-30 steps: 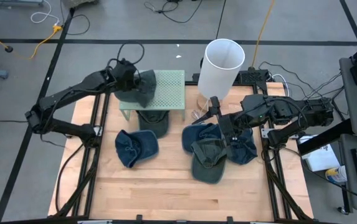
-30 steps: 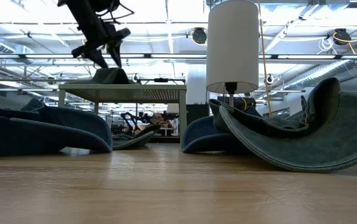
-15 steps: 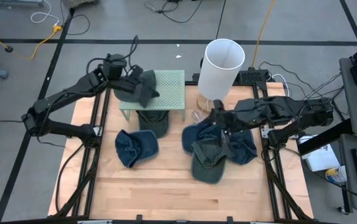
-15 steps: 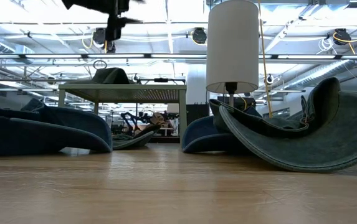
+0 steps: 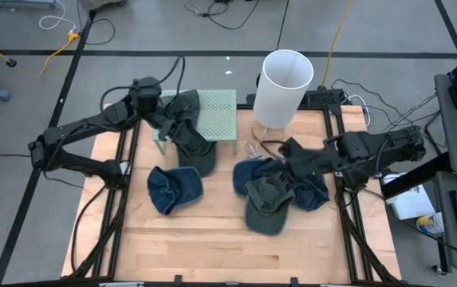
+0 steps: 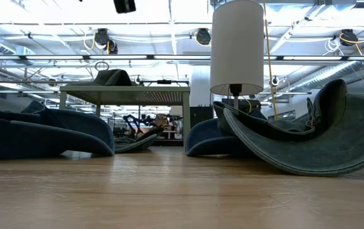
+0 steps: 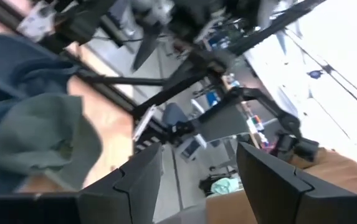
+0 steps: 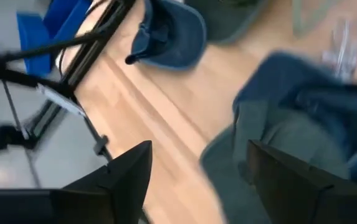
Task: Pick & Place hat
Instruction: Stack the bottom gray cap on top of the gray cap on the shelf
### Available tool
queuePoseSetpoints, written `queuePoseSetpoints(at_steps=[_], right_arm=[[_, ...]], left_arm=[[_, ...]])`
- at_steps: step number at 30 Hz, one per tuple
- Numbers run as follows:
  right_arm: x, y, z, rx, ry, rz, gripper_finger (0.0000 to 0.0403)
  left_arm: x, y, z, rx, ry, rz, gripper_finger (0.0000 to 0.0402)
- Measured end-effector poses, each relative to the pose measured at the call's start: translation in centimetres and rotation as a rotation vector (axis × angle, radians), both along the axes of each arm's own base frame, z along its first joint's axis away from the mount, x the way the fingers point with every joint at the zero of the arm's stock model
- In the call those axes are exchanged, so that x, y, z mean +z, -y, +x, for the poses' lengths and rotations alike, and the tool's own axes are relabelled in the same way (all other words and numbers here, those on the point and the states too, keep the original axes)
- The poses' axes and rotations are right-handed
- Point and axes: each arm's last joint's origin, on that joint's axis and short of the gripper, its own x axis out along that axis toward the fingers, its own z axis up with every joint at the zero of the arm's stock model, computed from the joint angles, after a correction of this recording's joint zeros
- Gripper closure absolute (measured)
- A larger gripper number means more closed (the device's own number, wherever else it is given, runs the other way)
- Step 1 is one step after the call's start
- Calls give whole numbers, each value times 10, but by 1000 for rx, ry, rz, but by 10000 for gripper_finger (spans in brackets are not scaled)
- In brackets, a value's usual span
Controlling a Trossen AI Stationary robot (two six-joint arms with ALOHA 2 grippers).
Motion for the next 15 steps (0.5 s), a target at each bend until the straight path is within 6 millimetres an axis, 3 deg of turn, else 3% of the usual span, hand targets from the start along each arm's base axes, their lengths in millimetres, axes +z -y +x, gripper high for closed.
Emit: queuePoseSetpoints(at_steps=[8,15], right_arm=[[-28,-43,-14,-185,-85,198,156],[-71,-80,-36,-309,-223,302,156]], left_arm=[[10,17,6,-69,88,13,190],[11,31,9,-136,108,20,190]])
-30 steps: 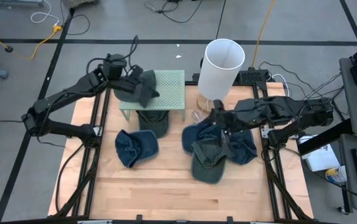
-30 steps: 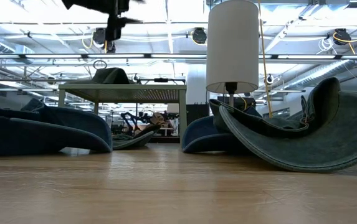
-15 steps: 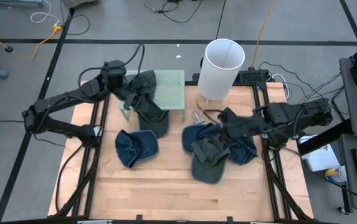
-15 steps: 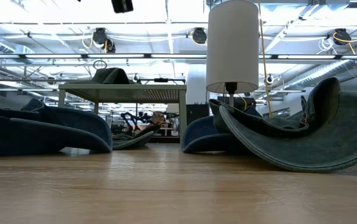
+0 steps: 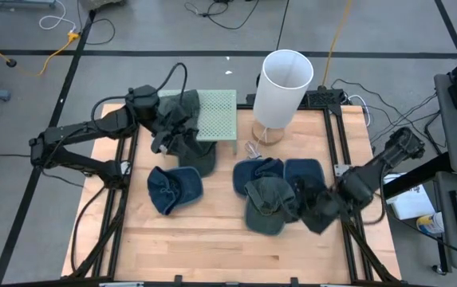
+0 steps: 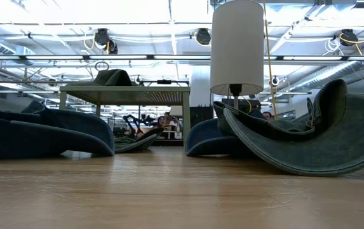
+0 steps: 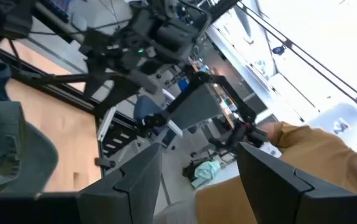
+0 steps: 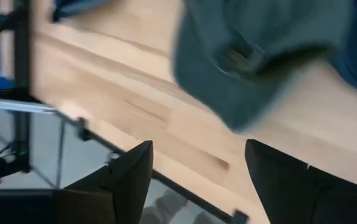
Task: Pick & Place hat
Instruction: Stack the bottom gray cap on top of the gray cap on the shelf
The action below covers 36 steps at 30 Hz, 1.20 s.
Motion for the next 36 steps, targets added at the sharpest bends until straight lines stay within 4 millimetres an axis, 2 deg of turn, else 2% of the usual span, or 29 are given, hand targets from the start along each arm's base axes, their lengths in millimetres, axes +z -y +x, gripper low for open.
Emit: queuePoseSetpoints(at_steps=[4,8,15,19,22,26,29,36], right_arm=[[-31,-11,-11,-63,-75,13,156],[-65,-13,-16,-118,-117,7,156],[-118,-10,-12,-175,-33,37,156],[-140,-2,-10,-208,3,39,156],[-149,3,-9,-205,10,32,156],[-150,5,-8,-193,13,25,172],[-150,5,-8,-184,14,24,204],[-151,6,-9,-180,5,12,310]], left_arm=[[0,5,1,-18,-2,-2,190],[0,10,2,-30,-2,-2,190],[0,14,3,-41,-2,-2,190],[0,14,3,-36,-2,-2,190],[0,14,3,-24,-2,-1,190],[0,14,3,-24,-10,-12,190],[0,14,3,-24,-16,-18,190],[0,14,3,-24,-18,-21,190]])
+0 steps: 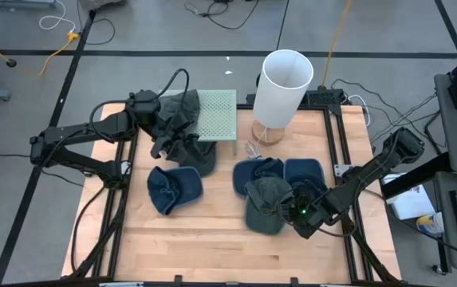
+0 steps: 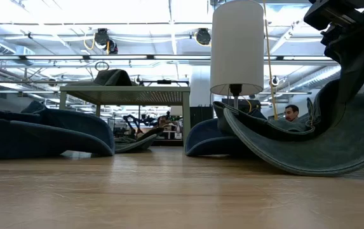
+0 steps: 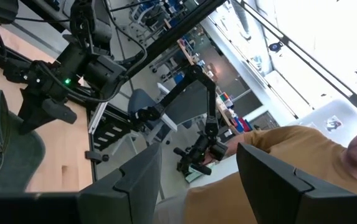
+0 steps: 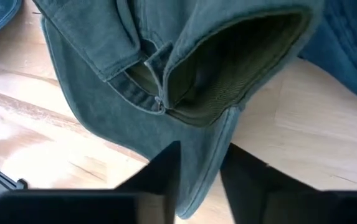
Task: Pick & Place hat
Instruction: Stack the bottom gray cap on top of the gray cap on the shelf
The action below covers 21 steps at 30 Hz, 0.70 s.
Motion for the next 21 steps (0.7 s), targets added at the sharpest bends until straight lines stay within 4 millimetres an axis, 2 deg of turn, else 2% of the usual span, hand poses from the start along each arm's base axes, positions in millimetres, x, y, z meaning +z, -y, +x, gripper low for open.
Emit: queuePoseSetpoints(at_steps=[6,15,21], right_arm=[[0,0,-1,9,-10,-13,389],[0,2,-2,15,-4,-48,396],[25,5,-7,123,122,-65,397]], left_arm=[[0,0,0,0,-1,-1,190],[0,0,0,0,-3,-3,190],[0,0,0,0,-19,-23,190]])
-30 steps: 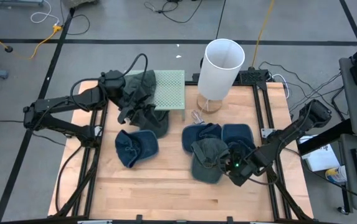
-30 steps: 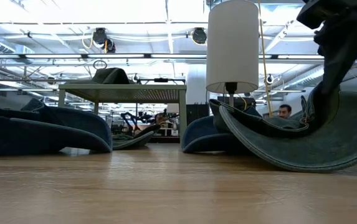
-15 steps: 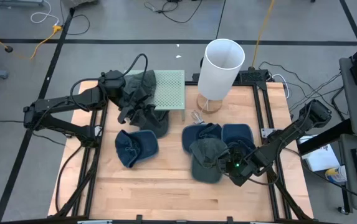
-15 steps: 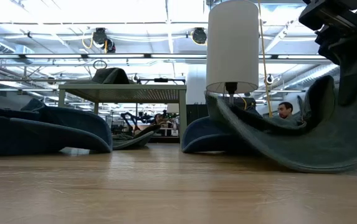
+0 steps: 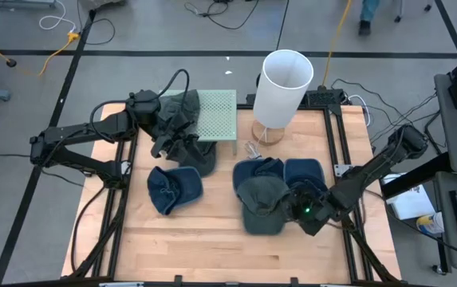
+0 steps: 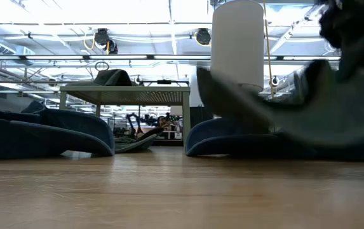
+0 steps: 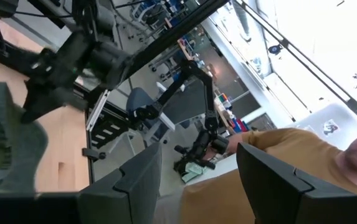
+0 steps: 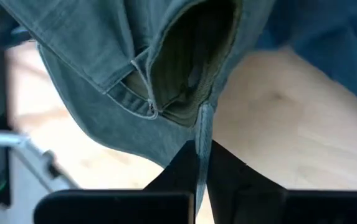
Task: Pick & Place hat
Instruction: Stack the bottom gray cap on top of the gray cap on the shelf
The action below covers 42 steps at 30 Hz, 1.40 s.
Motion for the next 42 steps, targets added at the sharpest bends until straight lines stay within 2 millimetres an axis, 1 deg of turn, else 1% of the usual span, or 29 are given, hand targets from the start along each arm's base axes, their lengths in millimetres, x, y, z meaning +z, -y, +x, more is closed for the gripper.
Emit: queuePoseSetpoints(at_steps=[4,9,15,20,24,28,33,38,42], right_arm=[[32,7,-6,116,169,-77,397],[72,21,-19,241,426,-261,397],[115,38,-35,298,681,-594,397],[146,46,-43,300,830,-915,397],[169,48,-46,300,921,-1217,397],[184,48,-48,311,977,-1498,397],[192,49,-48,309,982,-1778,397],[199,54,-44,270,1039,-1989,397],[201,61,-36,227,1072,-2066,397]], left_arm=[[0,0,0,0,0,0,190],[0,0,0,0,-6,-8,190],[0,-1,1,42,-63,-81,190],[0,-2,1,78,-162,-215,190],[1,-2,2,103,-211,-296,190],[3,-2,2,117,-247,-374,190],[12,-2,2,134,-222,-481,190],[20,-4,2,167,-164,-551,190],[21,-3,2,189,-147,-565,190]])
